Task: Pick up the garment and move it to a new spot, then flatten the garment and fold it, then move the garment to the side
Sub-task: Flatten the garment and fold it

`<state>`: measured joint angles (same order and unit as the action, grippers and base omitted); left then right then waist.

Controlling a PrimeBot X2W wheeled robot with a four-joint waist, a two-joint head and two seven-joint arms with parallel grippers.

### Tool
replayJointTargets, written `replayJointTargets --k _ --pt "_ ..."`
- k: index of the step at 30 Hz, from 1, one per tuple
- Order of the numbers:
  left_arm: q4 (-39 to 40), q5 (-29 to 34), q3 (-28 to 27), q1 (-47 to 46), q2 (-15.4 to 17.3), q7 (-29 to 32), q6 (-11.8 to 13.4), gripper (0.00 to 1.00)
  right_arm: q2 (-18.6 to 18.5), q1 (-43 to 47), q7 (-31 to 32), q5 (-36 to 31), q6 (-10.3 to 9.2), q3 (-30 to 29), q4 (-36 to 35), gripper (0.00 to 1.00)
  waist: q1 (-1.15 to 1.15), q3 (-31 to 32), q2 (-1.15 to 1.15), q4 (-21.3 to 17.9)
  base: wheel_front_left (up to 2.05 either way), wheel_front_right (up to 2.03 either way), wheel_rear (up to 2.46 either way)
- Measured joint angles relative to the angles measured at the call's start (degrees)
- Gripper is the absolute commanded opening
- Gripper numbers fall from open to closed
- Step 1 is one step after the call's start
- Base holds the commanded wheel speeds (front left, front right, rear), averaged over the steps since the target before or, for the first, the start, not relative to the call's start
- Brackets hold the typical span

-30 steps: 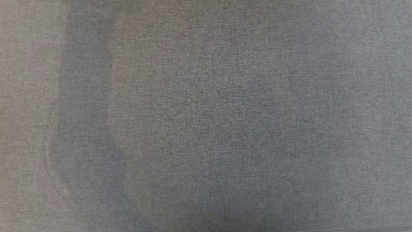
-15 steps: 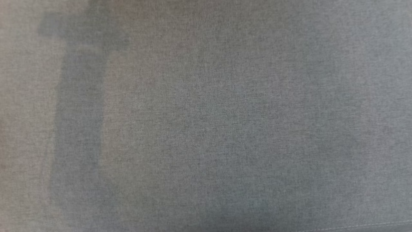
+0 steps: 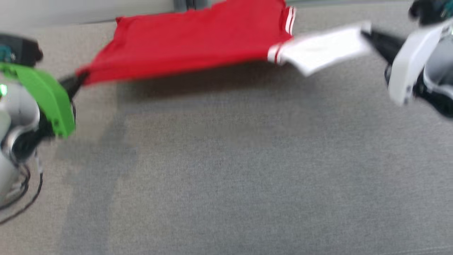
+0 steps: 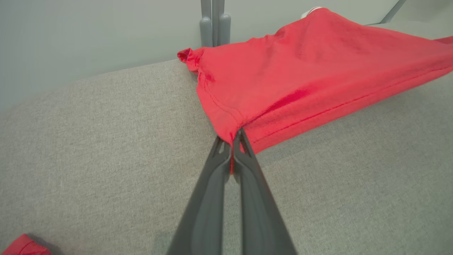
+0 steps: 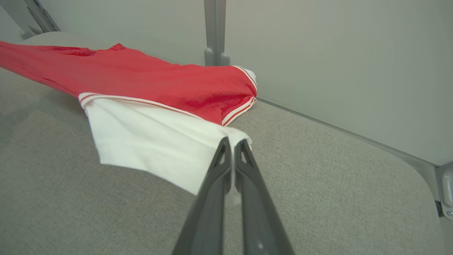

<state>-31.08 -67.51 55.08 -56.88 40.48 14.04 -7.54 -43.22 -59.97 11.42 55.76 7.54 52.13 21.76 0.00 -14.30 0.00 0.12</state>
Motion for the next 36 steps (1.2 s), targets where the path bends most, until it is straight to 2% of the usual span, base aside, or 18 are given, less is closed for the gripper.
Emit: replayJointTargets --k 3,5,13,19,24,28,36 --pt "4.4 -2.7 1.2 5.4 3.6 4.0 0.3 0.0 -3.1 5.3 5.2 3.5 0.0 1.9 -4.8 0.0 0.0 3.1 0.0 -0.5 0.0 0.0 0.0" --pt "8.8 -4.8 2.3 9.4 5.9 6.7 1.3 0.0 -5.1 9.3 8.7 5.2 0.0 2.8 -7.6 0.0 0.0 5.2 0.0 -1.0 0.0 0.0 0.0" --pt "27.5 -9.5 6.4 19.8 15.2 15.2 8.0 0.0 -11.7 21.3 19.6 9.3 0.0 2.5 -16.7 0.0 0.0 10.4 0.0 -3.0 0.0 0.0 0.0" --pt "40.4 -13.0 8.7 24.8 20.9 19.8 12.3 0.0 -15.9 28.6 26.9 10.7 0.0 -2.1 -23.4 0.0 0.0 11.1 0.0 -3.6 0.0 0.0 0.0" --pt "44.6 -14.7 9.3 25.4 22.6 23.0 14.6 0.0 -16.1 32.6 32.2 10.7 -0.01 -7.0 -25.5 0.0 0.0 10.3 0.0 -3.4 0.0 0.0 0.0" --pt "44.0 -16.5 8.6 24.1 22.6 25.9 14.2 0.0 -13.8 33.1 35.6 9.6 -0.01 -12.1 -25.9 0.0 0.0 9.1 0.0 -3.0 0.0 0.0 0.0" --pt "35.6 -21.3 7.1 15.9 17.6 36.3 12.0 0.0 -6.4 30.4 45.6 5.4 -0.01 -19.4 -23.9 0.0 0.0 4.8 0.0 -1.8 0.0 0.0 0.0"
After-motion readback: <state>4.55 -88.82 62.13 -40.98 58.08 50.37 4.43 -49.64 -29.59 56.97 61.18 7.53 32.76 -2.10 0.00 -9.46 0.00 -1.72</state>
